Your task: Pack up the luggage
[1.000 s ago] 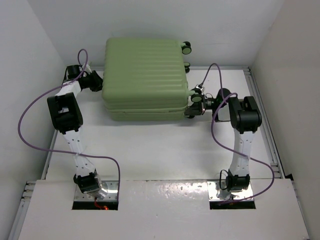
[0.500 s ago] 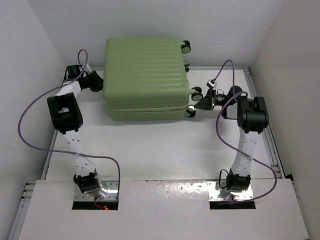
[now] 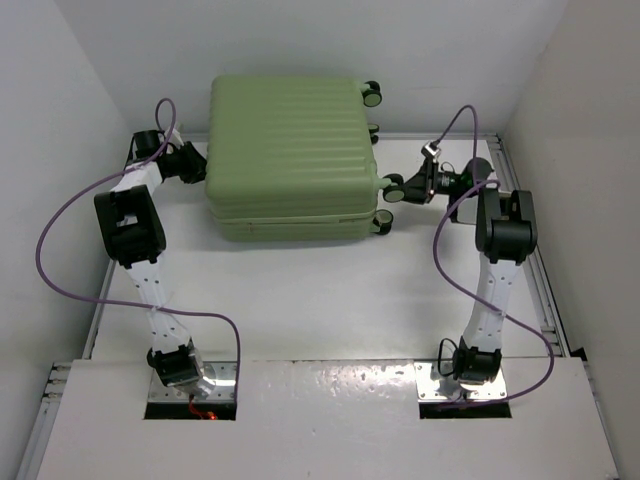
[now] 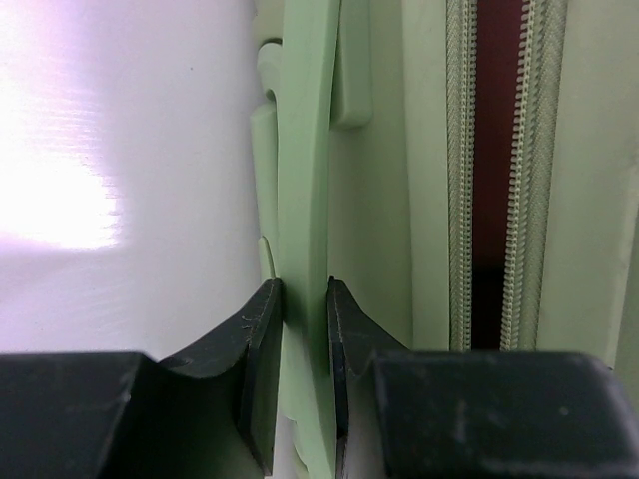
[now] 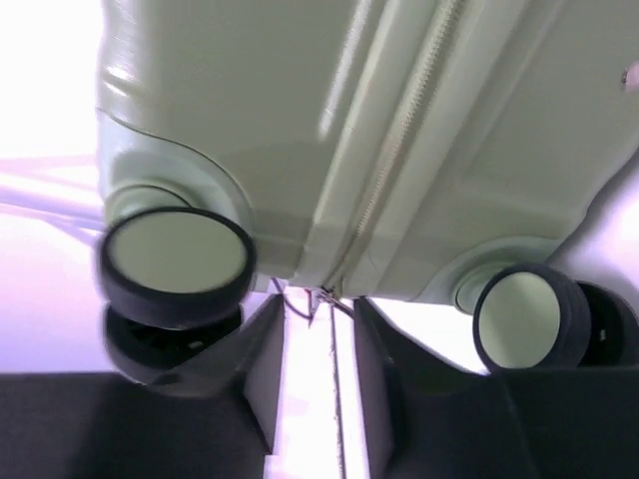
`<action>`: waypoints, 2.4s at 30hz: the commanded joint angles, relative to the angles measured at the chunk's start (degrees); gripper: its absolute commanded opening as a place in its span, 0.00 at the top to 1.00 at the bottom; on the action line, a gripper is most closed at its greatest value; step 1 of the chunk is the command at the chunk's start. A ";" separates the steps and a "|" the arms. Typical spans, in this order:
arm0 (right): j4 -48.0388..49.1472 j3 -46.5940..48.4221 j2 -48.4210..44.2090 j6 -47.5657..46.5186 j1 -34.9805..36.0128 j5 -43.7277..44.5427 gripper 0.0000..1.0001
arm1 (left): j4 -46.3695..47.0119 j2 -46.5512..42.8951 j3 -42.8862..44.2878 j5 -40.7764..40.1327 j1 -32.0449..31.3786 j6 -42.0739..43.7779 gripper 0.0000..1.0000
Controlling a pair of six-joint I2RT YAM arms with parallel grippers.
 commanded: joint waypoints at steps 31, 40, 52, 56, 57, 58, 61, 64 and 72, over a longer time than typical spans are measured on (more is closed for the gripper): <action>-85.04 -18.28 -47.46 -97.48 -6.42 31.83 0.10 | -8.03 -5.35 -7.84 -15.33 2.53 6.09 1.00; -80.41 -11.03 -38.19 -107.26 -0.56 30.38 0.38 | -16.39 5.81 15.90 -23.77 3.06 15.04 1.00; -62.76 -15.79 -37.61 -79.04 4.82 39.99 0.56 | -18.07 10.84 22.33 -17.20 3.06 18.04 1.00; -45.74 -24.16 -38.76 -70.76 6.66 29.40 0.21 | -17.45 10.84 21.72 -14.90 3.06 18.04 1.00; -46.89 -23.72 -38.58 -71.55 7.02 25.87 0.21 | -17.45 10.84 21.72 -14.38 3.06 18.04 1.00; -46.82 -24.59 -38.40 -71.64 7.37 24.88 0.20 | -17.45 10.84 21.72 -13.85 3.06 18.04 1.00; -46.63 -24.51 -36.39 -71.11 7.46 20.15 0.20 | -16.93 11.36 21.72 -10.60 3.06 18.04 1.00; -45.50 -26.08 -35.59 -71.47 7.64 20.20 0.22 | -16.93 11.37 21.19 -9.46 3.06 18.04 1.00; -37.52 -24.78 -29.00 -68.92 10.36 20.30 0.24 | -16.93 11.29 20.14 -8.93 3.06 18.04 1.00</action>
